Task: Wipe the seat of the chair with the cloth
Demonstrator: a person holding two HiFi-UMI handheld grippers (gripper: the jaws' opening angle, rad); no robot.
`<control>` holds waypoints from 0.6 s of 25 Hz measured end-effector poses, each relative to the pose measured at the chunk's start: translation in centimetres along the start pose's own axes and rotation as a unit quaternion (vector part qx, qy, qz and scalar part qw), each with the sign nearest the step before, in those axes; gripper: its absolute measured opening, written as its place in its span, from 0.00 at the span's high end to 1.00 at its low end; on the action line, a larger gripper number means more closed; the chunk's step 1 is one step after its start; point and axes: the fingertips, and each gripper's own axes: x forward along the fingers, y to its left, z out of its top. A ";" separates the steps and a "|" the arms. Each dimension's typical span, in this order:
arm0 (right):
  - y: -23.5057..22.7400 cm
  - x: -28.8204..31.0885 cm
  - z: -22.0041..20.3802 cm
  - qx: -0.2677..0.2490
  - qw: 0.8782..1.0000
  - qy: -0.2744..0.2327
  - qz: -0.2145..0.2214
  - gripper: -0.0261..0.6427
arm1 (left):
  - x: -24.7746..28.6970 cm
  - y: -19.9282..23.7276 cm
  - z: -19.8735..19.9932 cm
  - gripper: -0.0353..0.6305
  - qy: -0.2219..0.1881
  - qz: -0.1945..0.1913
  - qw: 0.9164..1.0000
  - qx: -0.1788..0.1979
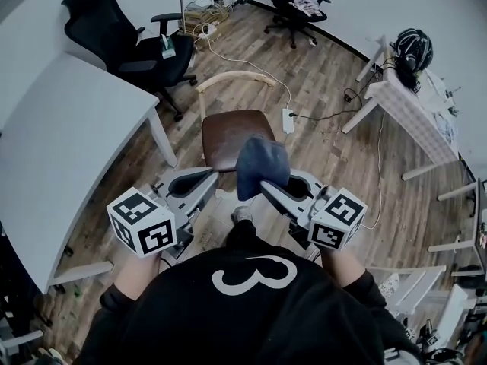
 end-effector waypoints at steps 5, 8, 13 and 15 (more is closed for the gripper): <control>0.3 -0.9 0.2 0.001 1.000 -0.006 0.000 0.83 | 0.4 -1.2 -0.1 0.93 0.003 -0.006 1.000 -0.001; 0.4 -1.0 0.3 0.000 1.000 -0.009 0.002 0.83 | 0.6 -1.5 -0.2 0.93 0.005 -0.007 1.000 0.001; 0.3 -1.1 0.4 0.000 1.000 -0.015 -0.001 0.83 | 0.6 -1.6 -0.4 0.93 0.009 -0.007 1.000 0.003; 0.3 -1.0 0.5 -0.002 1.000 -0.016 -0.002 0.83 | 0.6 -1.5 -0.3 0.93 0.009 -0.007 1.000 0.004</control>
